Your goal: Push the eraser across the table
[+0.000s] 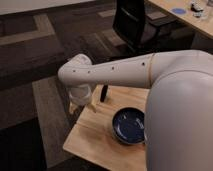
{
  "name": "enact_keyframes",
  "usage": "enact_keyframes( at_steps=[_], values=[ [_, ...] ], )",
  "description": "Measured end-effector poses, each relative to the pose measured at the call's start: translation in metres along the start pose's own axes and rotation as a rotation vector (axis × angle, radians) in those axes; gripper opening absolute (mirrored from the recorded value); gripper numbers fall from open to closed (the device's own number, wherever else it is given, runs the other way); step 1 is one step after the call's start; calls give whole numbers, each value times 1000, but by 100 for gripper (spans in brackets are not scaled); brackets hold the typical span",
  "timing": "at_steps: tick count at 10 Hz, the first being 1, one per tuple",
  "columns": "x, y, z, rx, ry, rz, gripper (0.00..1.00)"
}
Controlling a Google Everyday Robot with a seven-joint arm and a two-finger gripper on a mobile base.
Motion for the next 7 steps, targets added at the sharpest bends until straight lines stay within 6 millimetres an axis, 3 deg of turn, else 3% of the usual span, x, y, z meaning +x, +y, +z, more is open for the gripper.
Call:
enact_keyframes(
  at_steps=[2, 4, 7],
  values=[
    [0, -1, 0, -3, 1, 5, 65],
    [-9, -33, 4, -14, 14, 85, 65],
    [-45, -102, -3, -41, 0, 204, 65]
  ],
)
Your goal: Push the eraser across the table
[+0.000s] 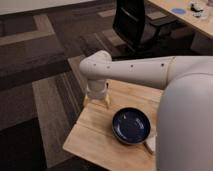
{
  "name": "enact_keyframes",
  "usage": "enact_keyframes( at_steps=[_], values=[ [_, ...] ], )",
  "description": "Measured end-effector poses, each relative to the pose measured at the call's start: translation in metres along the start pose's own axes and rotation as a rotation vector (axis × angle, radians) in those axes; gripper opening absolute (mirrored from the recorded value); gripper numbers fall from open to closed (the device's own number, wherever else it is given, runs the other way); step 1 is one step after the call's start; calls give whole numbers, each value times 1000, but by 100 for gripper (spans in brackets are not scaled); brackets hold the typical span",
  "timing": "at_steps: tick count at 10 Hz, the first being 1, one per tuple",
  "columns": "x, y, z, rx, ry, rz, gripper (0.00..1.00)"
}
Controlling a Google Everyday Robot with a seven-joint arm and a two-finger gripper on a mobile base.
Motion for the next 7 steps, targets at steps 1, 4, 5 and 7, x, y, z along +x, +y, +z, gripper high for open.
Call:
enact_keyframes(
  at_steps=[1, 4, 5, 7],
  values=[
    [-12, -18, -8, 6, -6, 27, 65],
    [-42, -85, -31, 61, -47, 96, 65],
    [-50, -110, -39, 75, -74, 142, 65],
    [-55, -119, -38, 86, -87, 163, 65]
  ],
)
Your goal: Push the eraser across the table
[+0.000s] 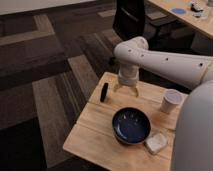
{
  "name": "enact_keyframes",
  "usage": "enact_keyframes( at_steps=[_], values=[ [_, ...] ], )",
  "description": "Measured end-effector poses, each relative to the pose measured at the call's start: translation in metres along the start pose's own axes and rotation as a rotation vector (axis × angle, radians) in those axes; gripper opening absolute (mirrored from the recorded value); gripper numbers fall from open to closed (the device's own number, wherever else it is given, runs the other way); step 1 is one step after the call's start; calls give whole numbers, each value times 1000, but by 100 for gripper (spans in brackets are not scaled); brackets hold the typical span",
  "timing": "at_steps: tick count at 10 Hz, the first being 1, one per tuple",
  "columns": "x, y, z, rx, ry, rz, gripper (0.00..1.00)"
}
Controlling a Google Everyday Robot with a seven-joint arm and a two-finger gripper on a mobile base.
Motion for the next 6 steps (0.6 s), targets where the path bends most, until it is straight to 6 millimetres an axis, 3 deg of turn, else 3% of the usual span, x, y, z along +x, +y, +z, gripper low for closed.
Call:
enact_keyframes(
  at_steps=[4, 6],
  values=[
    [0, 0, 0, -2, 2, 1, 65],
    [-5, 7, 9, -26, -4, -15, 65]
  ],
)
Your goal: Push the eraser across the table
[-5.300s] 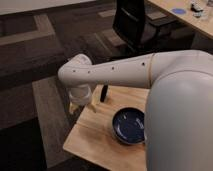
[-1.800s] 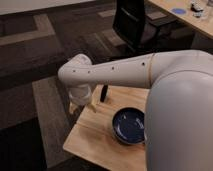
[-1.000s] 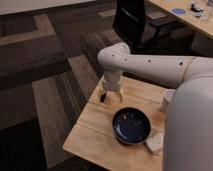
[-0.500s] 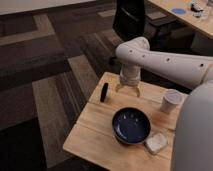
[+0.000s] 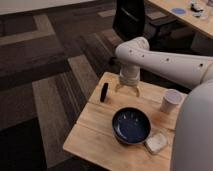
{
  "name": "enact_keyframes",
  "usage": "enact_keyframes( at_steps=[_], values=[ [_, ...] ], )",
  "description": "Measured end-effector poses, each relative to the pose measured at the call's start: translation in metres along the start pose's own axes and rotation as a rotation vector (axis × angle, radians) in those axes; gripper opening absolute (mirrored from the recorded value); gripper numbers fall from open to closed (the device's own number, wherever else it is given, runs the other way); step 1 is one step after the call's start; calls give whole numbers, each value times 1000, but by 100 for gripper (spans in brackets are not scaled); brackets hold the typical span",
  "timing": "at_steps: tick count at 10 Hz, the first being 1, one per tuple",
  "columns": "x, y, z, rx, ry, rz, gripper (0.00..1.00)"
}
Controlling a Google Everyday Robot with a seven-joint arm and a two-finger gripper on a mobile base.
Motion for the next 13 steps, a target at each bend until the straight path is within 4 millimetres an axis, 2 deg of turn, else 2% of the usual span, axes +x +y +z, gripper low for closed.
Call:
enact_keyframes(
  at_steps=[5, 9, 11, 13],
  values=[
    [-6, 7, 57, 10, 7, -82, 65],
    [-18, 23, 90, 32, -11, -140, 65],
    [-25, 28, 101, 32, -23, -135, 65],
    [-18, 40, 114, 25, -2, -159, 65]
  ],
)
